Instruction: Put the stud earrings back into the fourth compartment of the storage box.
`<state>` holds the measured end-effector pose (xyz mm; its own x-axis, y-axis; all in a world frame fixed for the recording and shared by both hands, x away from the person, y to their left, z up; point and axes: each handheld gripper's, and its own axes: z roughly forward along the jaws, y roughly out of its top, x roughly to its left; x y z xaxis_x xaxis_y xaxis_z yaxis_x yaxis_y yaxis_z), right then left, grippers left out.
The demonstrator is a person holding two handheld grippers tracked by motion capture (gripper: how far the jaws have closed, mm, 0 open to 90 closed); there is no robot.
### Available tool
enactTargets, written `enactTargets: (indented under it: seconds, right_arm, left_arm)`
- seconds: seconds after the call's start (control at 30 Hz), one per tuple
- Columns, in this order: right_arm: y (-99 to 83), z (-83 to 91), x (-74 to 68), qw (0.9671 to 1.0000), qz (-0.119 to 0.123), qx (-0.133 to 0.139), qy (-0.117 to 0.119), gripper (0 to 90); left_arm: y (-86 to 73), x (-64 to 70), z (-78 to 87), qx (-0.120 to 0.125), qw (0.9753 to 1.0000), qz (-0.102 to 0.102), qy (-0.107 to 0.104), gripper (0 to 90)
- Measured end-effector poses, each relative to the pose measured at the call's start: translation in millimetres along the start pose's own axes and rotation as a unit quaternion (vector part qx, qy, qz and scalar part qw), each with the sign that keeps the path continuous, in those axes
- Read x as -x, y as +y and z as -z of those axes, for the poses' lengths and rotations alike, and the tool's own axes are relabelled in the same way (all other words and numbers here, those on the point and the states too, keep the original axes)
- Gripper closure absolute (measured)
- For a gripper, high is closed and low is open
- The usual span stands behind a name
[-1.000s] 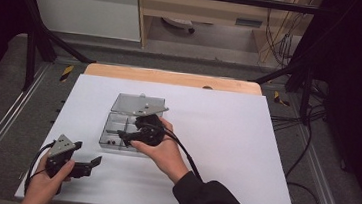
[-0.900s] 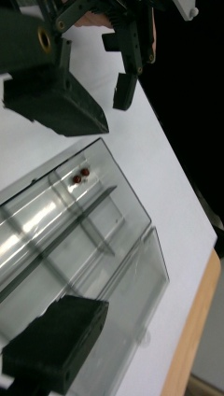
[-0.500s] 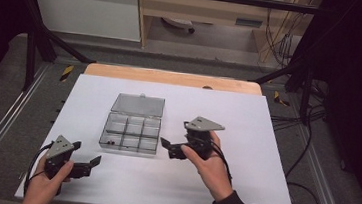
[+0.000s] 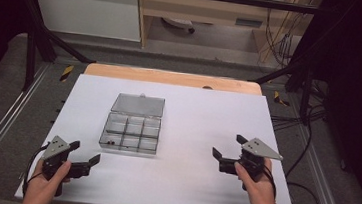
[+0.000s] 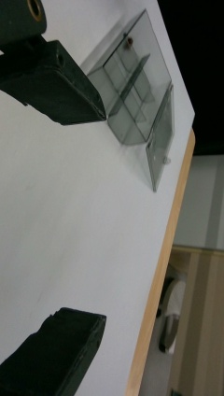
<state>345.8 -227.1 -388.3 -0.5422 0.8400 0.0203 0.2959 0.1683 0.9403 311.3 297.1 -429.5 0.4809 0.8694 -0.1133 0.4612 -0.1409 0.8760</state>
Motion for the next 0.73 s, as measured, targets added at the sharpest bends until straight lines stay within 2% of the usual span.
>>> enactTargets:
  seconds: [0.2, 0.33, 0.43, 0.5, 0.63, 0.67, 0.73]
  right_arm:
    - [-18.6, 17.9, 19.6, 0.9993, -0.01, 0.002, -0.037, 3.8]
    - [-29.6, 25.0, 26.2, 0.9988, -0.014, -0.002, -0.046, 3.5]
    - [-36.4, 26.1, 29.0, 0.9983, -0.011, -0.011, -0.056, 3.4]
    - [-39.9, 24.4, 29.9, 0.9981, -0.018, -0.017, -0.056, 3.1]
    - [-44.9, 12.2, 32.9, 0.9965, -0.031, -0.047, -0.062, 3.0]
    - [-46.6, 7.5, 34.7, 0.9948, -0.037, -0.064, -0.07, 3.3]
    - [-50.3, -1.9, 39.9, 0.9915, -0.031, -0.09, -0.088, 3.7]
  left_arm:
    - [0.7, 0.4, 1.1, 0.008, 1.0, 0.003, -0.003, 7.5]
    - [1.3, 0.3, 1.2, 0.012, 0.9999, 0.004, -0.01, 7.4]
    - [1.7, 0.0, 1.9, 0.019, 0.9997, 0.006, -0.012, 7.4]
    - [2.1, -0.4, 2.6, 0.022, 0.9997, 0.006, -0.012, 7.4]
    - [1.8, -0.7, 1.0, 0.018, 0.9997, 0.006, -0.012, 7.3]
    - [2.0, -0.6, 0.5, 0.018, 0.9998, 0.005, -0.012, 7.4]
    - [2.4, -0.3, -0.4, 0.016, 0.9998, 0.001, -0.012, 7.4]
